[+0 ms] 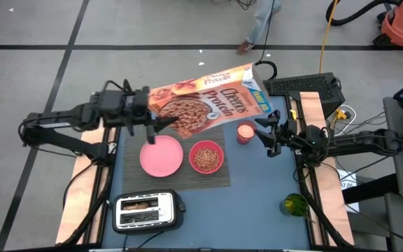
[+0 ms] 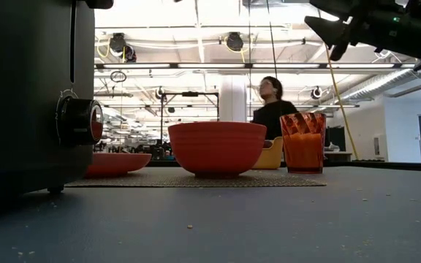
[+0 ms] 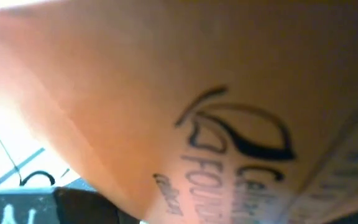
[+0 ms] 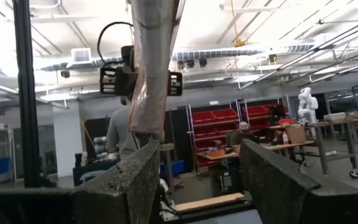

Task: Arrange a breakfast setting
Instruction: Pour the cereal into the dark pink bowl

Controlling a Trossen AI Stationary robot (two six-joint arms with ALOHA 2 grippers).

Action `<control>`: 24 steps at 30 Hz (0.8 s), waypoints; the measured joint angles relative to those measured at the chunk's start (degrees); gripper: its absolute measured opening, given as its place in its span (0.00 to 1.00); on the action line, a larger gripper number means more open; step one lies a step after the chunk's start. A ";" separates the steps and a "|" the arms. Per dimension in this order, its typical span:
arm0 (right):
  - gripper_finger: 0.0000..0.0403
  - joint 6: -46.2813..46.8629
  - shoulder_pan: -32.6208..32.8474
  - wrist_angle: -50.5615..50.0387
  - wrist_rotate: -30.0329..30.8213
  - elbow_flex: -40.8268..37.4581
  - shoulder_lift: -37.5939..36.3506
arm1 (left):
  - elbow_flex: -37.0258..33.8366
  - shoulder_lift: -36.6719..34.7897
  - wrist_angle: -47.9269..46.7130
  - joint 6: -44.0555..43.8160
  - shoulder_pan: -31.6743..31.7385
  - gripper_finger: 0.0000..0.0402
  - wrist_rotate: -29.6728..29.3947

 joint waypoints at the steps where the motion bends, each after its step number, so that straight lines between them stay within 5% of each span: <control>1: 0.53 0.37 0.00 0.80 0.03 0.05 0.45 | 0.00 1.07 1.77 0.32 -0.01 0.61 0.04; 24: 0.53 2.77 0.00 5.40 -9.01 6.91 10.22 | 0.00 18.49 26.15 2.33 0.01 0.61 5.15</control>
